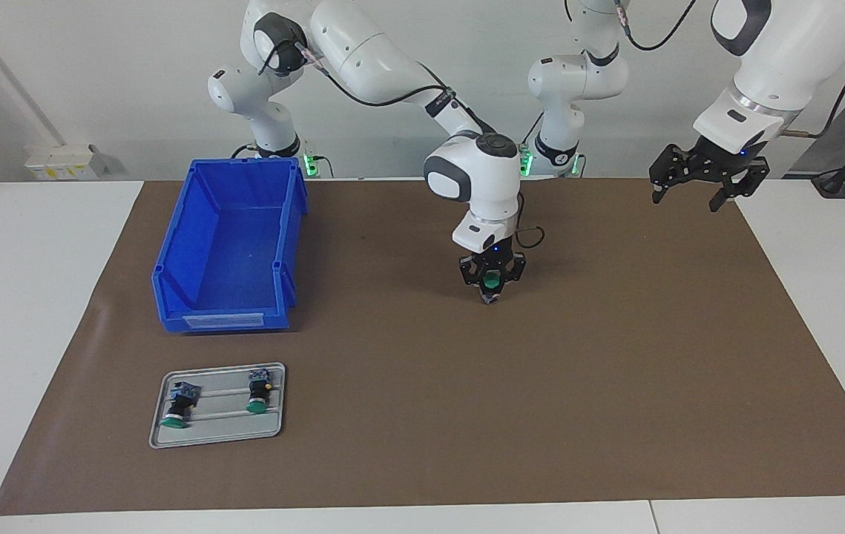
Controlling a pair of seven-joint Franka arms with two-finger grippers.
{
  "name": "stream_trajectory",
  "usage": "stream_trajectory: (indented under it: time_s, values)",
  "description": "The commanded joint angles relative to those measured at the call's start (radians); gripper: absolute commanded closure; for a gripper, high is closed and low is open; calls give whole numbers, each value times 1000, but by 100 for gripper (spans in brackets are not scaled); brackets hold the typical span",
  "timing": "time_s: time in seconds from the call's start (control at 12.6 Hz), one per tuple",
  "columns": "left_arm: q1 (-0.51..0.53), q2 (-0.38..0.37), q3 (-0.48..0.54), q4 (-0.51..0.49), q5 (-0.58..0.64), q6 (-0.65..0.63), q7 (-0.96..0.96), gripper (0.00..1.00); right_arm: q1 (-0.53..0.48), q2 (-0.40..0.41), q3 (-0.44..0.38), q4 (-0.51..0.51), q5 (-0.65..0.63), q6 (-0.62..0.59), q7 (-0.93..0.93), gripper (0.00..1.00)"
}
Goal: Place and press button with both arms
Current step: 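Grasp the green-capped part with the right gripper, then carry the part with the right gripper into the blue bin and release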
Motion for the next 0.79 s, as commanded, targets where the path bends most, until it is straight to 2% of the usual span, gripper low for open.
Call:
stream_trajectory:
  time_s: [0.0, 0.24, 0.48, 0.55, 0.71]
  values:
    - [4, -30, -6, -32, 18, -3, -11, 0, -41, -79, -8, -6, -30, -66, -4, 100]
    - [4, -30, -6, -32, 18, -3, -11, 0, -158, -237, -7, -17, -30, -228, -70, 100]
    - [4, -30, -6, -32, 18, -3, -11, 0, -310, -342, -5, -22, -30, -310, -211, 100]
    - [4, -30, -6, -32, 18, -3, -11, 0, -371, -385, -4, -52, -26, -310, -277, 100]
    - [4, -30, -6, -32, 18, -3, -11, 0, -512, -498, -2, -173, -12, -310, -531, 100]
